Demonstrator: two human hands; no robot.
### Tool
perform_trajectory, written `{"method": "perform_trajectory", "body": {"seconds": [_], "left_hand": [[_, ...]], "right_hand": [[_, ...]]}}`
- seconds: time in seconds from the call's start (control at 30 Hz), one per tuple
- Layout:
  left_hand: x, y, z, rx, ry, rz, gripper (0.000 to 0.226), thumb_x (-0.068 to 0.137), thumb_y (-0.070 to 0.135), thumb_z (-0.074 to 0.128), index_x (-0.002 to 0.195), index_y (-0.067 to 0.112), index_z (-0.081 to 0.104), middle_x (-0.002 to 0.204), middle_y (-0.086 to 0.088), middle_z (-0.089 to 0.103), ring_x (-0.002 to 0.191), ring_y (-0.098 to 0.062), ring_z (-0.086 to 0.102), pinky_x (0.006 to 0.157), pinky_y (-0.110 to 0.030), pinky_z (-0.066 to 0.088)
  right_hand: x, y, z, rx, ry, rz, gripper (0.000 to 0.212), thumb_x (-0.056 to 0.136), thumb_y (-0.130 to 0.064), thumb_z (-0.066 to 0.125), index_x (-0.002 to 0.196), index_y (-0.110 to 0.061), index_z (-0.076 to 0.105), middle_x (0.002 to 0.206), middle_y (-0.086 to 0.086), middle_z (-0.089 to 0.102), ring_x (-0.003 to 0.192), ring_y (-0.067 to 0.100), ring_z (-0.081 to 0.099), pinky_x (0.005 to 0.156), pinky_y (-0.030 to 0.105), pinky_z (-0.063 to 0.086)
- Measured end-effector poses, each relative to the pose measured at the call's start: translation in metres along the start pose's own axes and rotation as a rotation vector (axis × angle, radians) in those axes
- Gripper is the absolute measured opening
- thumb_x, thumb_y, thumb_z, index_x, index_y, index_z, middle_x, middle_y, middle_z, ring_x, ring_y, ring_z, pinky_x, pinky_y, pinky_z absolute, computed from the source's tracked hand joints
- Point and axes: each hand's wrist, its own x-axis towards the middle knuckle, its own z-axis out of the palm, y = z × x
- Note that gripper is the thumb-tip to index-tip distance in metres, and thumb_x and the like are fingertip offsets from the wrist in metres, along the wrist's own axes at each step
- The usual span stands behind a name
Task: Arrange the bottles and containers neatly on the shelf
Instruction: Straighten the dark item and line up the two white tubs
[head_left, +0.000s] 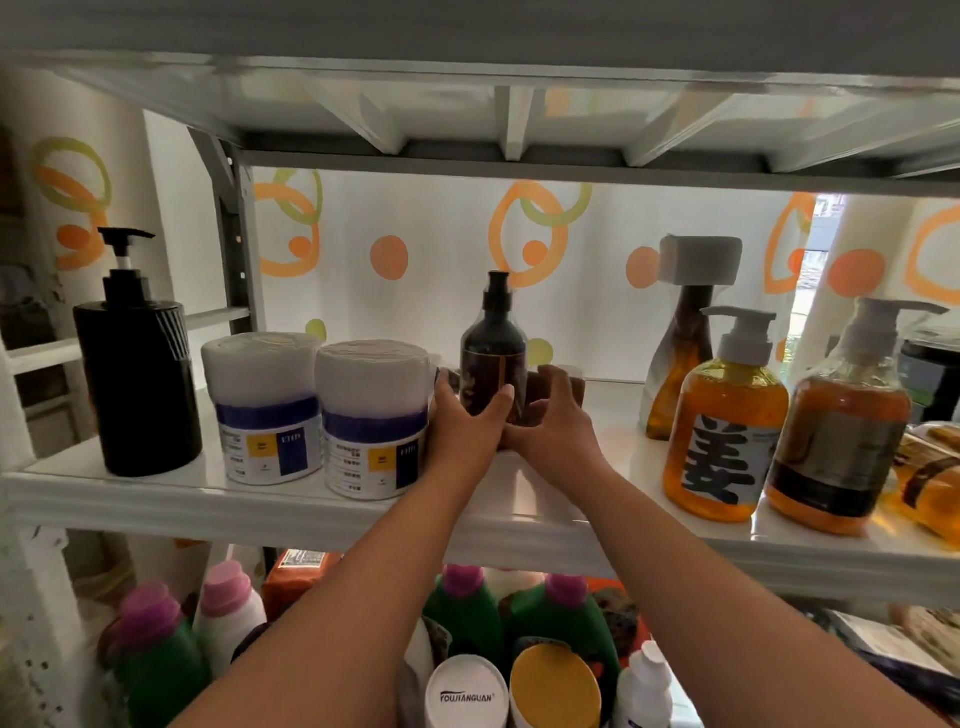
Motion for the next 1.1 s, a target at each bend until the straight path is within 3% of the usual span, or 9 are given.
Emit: {"method": "perform_trajectory", "body": {"seconds": [0.13, 0.27, 0.4, 0.57, 0.73, 0.9, 1.1], "left_hand": [[0.000, -0.001, 0.003, -0.132, -0.092, -0.011, 0.067, 0.091, 0.044, 0.050, 0.147, 0.023, 0.019, 0.143, -0.005, 0.044, 0.130, -0.025, 0.043, 0.105, -0.035, 0.035], [0.006, 0.001, 0.000, -0.195, -0.088, -0.117, 0.050, 0.097, 0.046, 0.030, 0.141, 0.022, 0.035, 0.133, -0.006, 0.053, 0.121, -0.024, 0.049, 0.105, -0.042, 0.037], [0.004, 0.002, 0.001, -0.186, -0.117, -0.132, 0.050, 0.099, 0.044, 0.024, 0.144, 0.022, 0.031, 0.136, -0.006, 0.050, 0.126, -0.023, 0.045, 0.096, -0.031, 0.032], [0.001, 0.003, -0.001, -0.200, -0.109, -0.128, 0.050, 0.099, 0.043, 0.027, 0.145, 0.024, 0.027, 0.138, -0.004, 0.048, 0.128, -0.022, 0.043, 0.094, -0.034, 0.033], [-0.003, -0.001, 0.000, -0.187, -0.151, -0.056, 0.047, 0.096, 0.035, 0.043, 0.140, 0.022, 0.031, 0.120, 0.002, 0.053, 0.112, -0.015, 0.050, 0.093, -0.030, 0.039], [-0.003, -0.006, 0.004, -0.082, -0.168, -0.005, 0.060, 0.093, 0.037, 0.047, 0.146, 0.026, 0.021, 0.138, -0.003, 0.049, 0.128, -0.022, 0.045, 0.108, -0.042, 0.037], [-0.003, -0.006, 0.004, -0.037, -0.128, -0.012, 0.067, 0.091, 0.041, 0.047, 0.148, 0.029, 0.012, 0.147, -0.006, 0.039, 0.134, -0.025, 0.039, 0.111, -0.046, 0.033]], "right_hand": [[-0.001, 0.011, 0.008, 0.036, -0.009, 0.006, 0.078, 0.072, -0.036, 0.076, 0.136, -0.024, 0.034, 0.119, 0.003, 0.062, 0.109, 0.020, 0.060, 0.091, 0.030, 0.048], [0.001, 0.017, 0.008, 0.090, -0.057, 0.033, 0.075, 0.073, -0.032, 0.076, 0.137, -0.027, 0.036, 0.124, 0.001, 0.060, 0.115, 0.019, 0.057, 0.100, 0.036, 0.046], [0.002, 0.020, 0.010, 0.049, -0.084, 0.025, 0.076, 0.073, -0.028, 0.077, 0.138, -0.028, 0.037, 0.123, -0.002, 0.061, 0.114, 0.017, 0.058, 0.102, 0.039, 0.046], [0.003, 0.021, 0.010, 0.023, -0.078, 0.025, 0.074, 0.072, -0.032, 0.077, 0.136, -0.026, 0.040, 0.120, -0.004, 0.064, 0.111, 0.015, 0.059, 0.100, 0.037, 0.047], [-0.002, 0.019, 0.004, 0.050, -0.078, 0.005, 0.060, 0.076, -0.025, 0.075, 0.129, -0.028, 0.047, 0.114, -0.004, 0.065, 0.102, 0.011, 0.059, 0.092, 0.028, 0.047], [-0.002, 0.019, 0.003, 0.054, -0.093, -0.018, 0.055, 0.078, -0.024, 0.072, 0.128, -0.031, 0.050, 0.112, -0.004, 0.066, 0.102, 0.012, 0.061, 0.090, 0.027, 0.047], [-0.001, 0.019, 0.004, 0.052, -0.110, -0.020, 0.056, 0.081, -0.023, 0.069, 0.132, -0.033, 0.047, 0.116, -0.005, 0.066, 0.106, 0.012, 0.060, 0.091, 0.027, 0.047]]}}
